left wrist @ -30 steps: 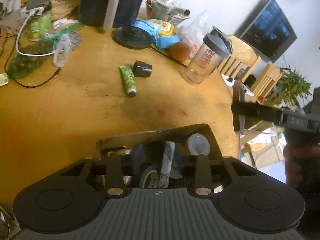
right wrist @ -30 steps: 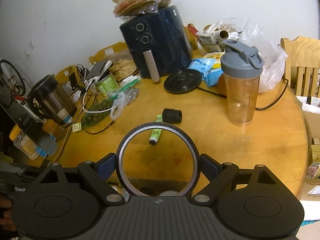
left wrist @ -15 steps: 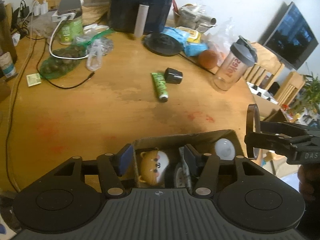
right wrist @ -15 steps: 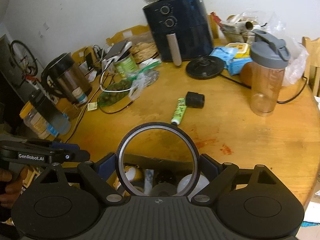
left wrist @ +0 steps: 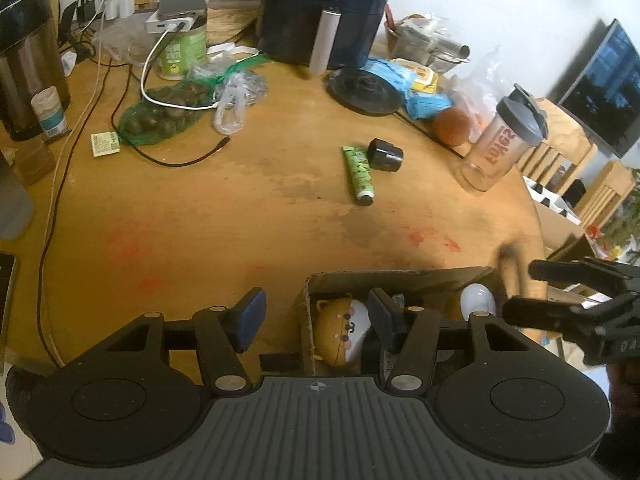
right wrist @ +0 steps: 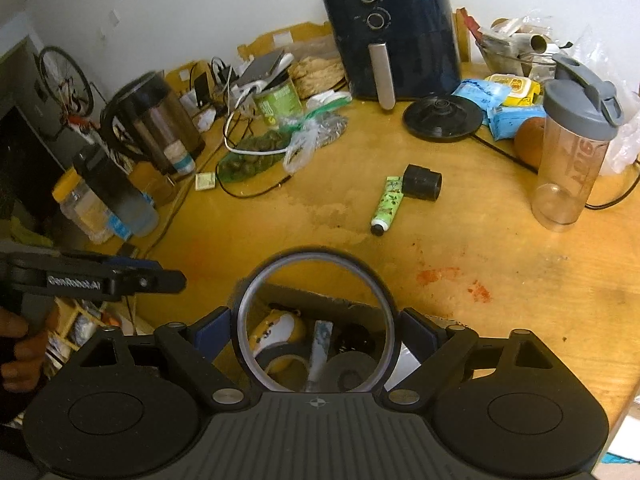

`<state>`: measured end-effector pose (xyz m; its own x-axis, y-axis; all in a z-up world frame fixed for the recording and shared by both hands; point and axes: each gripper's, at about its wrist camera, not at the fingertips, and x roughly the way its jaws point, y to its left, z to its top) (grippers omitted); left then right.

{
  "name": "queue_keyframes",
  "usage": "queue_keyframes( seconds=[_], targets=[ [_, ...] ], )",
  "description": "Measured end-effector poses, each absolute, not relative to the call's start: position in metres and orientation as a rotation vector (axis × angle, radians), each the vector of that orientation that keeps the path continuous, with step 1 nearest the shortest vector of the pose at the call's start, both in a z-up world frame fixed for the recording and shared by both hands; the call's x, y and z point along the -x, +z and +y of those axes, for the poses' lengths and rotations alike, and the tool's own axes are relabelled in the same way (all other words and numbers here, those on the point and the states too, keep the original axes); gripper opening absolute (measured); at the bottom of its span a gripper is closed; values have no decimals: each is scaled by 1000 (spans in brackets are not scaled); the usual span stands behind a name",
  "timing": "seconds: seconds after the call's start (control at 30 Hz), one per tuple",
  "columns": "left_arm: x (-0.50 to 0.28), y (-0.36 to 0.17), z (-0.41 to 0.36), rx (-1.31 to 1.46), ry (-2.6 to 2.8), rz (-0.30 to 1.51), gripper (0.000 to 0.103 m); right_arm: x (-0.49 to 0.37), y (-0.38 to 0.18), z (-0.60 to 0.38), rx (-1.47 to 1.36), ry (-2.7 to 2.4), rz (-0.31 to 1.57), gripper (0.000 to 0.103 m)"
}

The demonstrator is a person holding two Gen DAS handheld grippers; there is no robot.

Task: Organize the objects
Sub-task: 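Lower the tape ring into the cardboard box and open the right tool, then move the open left tool toward the green hand-cream tube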

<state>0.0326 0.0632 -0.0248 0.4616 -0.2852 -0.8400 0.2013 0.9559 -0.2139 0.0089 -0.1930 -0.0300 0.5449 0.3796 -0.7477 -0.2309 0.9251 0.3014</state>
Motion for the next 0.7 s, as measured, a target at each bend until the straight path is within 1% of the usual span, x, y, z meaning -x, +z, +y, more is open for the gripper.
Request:
queue_keyframes(
  seconds=[0.03, 0.3, 0.37, 0.4, 0.43, 0.7],
  targets=[
    [-32, -25, 64, 90, -296, 1050, 56, -9, -31, -191, -158, 352, 930, 103],
    [-36, -26, 67, 102, -278, 1055, 57, -15, -40, -187, -147, 348, 968, 103],
    [-38, -27, 67, 103, -275, 1060, 62, -15, -39, -187, -146, 351, 962, 103],
    [-39, -27, 66, 104, -277, 1059, 67, -15, -39, -188, -144, 348, 961, 103],
    [-41, -26, 65, 104, -279, 1054, 68, -16, -39, -188, -144, 344, 961, 103],
    [-60, -19, 52, 81, -315, 1045, 68, -25, -35, -199, -183, 296, 935, 103]
  ],
)
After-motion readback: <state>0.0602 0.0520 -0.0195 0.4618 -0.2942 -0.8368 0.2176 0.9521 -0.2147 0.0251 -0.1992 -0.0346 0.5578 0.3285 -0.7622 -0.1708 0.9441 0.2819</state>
